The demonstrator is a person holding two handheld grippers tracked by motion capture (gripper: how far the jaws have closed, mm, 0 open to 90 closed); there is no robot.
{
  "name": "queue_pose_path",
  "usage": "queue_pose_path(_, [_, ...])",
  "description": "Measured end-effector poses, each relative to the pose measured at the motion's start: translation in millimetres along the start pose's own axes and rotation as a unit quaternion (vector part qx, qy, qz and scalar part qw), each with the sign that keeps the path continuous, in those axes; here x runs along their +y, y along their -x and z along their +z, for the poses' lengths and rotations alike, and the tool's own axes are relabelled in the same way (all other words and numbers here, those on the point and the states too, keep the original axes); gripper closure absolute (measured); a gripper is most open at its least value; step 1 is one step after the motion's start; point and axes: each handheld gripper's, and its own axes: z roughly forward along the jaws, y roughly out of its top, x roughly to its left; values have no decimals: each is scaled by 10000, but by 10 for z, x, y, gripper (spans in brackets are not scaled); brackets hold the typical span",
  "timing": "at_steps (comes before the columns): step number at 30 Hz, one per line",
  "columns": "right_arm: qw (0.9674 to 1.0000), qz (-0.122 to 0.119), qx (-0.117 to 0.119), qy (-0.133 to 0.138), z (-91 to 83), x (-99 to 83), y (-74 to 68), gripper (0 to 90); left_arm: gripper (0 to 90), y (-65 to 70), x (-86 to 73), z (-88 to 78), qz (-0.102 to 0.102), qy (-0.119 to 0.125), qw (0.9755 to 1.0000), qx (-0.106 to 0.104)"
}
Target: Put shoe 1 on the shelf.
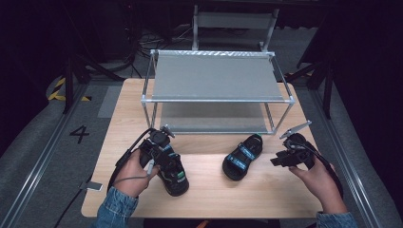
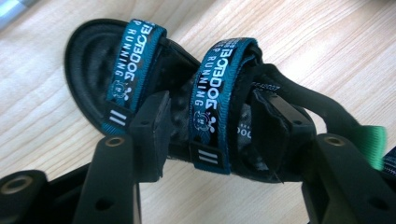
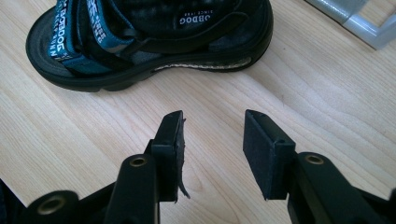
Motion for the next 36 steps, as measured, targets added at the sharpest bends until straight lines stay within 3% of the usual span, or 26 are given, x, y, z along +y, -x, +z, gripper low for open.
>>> queue_pose_path(5, [10000,-16,64,18,-2,8,-12,587,677,-41,14,30,13,-55,9999,-118])
queue_pose_path(18, [9999,5,129,32,7,-27,9,589,691,29,51,-125,235,29,9995,-220])
queue_pose_path(23, [9998,101,181,70,2,-110,41,585,690,154,165,-306,559,79,9980,-284])
queue_pose_path(28, [9995,239,205,80,-11,-170,66,584,691,216,246,-430,735,118,9967,-336])
queue_pose_path(36, [9991,359,185,131,15,-250,80,579,691,338,373,-769,1063,250,9937,-267])
